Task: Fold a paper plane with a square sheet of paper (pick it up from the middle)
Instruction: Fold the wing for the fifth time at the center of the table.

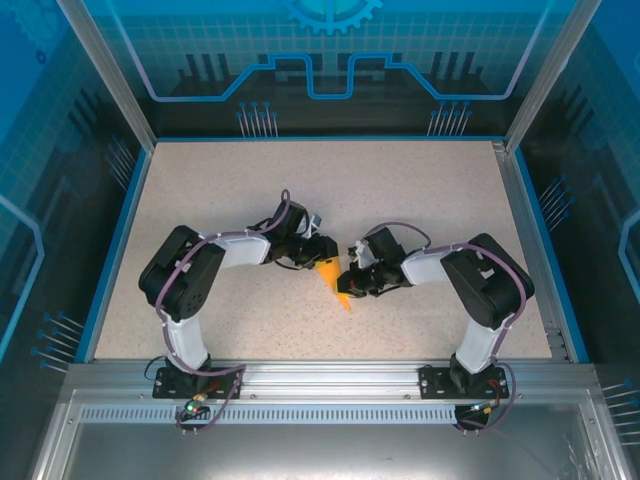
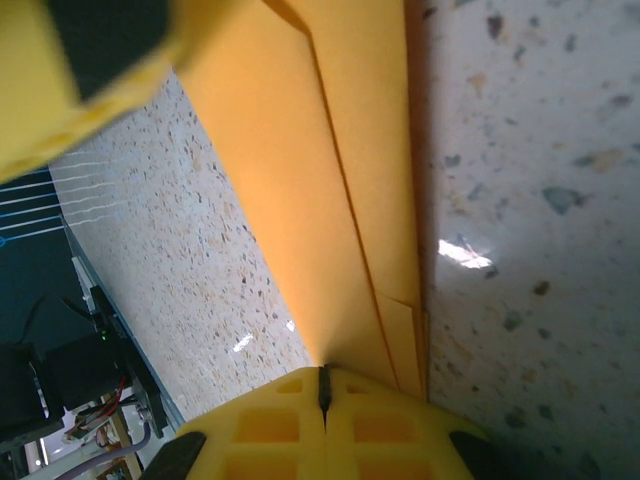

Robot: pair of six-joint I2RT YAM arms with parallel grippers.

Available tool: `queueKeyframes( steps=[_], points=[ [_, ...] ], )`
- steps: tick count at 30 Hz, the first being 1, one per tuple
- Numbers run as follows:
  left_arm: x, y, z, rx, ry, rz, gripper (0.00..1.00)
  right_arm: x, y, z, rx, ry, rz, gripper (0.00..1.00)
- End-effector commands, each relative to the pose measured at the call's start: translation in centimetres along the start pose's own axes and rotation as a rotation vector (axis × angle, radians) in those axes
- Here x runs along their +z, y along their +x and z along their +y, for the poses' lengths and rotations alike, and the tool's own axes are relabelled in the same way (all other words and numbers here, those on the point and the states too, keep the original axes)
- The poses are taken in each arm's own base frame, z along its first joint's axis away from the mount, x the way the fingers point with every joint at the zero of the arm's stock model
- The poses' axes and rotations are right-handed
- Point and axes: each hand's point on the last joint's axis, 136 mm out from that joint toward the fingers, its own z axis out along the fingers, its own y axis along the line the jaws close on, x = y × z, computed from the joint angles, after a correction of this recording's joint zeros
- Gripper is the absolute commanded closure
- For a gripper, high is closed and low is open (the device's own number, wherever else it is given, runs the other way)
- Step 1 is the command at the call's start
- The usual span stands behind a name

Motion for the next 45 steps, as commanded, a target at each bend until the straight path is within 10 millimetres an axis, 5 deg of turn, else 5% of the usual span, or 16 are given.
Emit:
queueKeyframes(
  steps=[1, 11, 23, 38, 45],
  points=[
    [0.9, 0.2, 1.3, -0.046, -0.013, 0.012, 0.62, -0.3, 1.4, -1.4, 0.068, 0.054, 0.022, 0.99],
    [1.7, 1.2, 4.7, -0.107, -0.114, 0.028, 0.64, -1.0, 1.1, 3.0, -0.062, -0.022, 0.019, 0.97],
    [1.5, 1.2, 5.3, -0.126, -0.142, 0.020, 0.67, 0.9, 4.2, -2.2, 0.025, 0.071, 0.111, 0.96],
    [1.6, 1.1, 6.2, -0.148, -0.163, 0.010, 0.68, -1.8, 9.4, -3.9, 0.030, 0.073, 0.144, 0.93],
    [1.3, 0.8, 4.7, -0.118, -0.122, 0.017, 0.65, -3.2, 9.2, -3.3, 0.002, 0.051, 0.081, 0.91]
  ],
)
